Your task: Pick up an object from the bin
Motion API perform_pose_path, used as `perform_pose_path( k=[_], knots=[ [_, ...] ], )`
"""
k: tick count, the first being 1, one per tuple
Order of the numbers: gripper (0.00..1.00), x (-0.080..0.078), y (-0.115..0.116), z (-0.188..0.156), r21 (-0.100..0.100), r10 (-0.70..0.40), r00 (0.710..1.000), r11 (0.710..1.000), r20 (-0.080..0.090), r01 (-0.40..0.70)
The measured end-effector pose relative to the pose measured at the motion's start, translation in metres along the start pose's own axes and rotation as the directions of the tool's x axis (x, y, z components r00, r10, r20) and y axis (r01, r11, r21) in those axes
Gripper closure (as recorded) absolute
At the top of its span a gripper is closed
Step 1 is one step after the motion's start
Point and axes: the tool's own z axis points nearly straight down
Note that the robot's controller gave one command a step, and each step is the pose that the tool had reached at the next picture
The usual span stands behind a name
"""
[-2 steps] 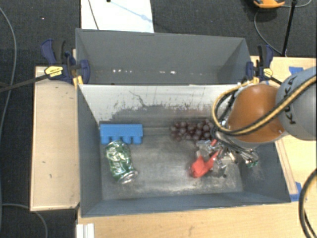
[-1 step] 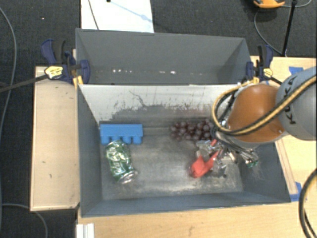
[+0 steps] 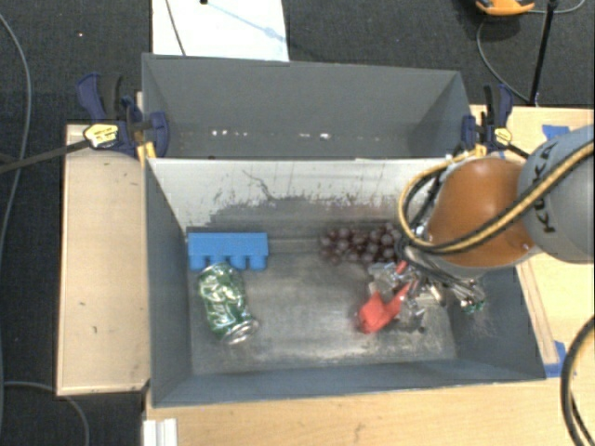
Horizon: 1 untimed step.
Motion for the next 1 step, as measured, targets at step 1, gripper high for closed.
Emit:
perform_pose_path(
  k=[1],
  knots=[
    [1.0, 0.0201, 0.0129, -0.0816, 0.0, -0.389, 0.921, 0.921, 0.002, 0.389]
  ],
)
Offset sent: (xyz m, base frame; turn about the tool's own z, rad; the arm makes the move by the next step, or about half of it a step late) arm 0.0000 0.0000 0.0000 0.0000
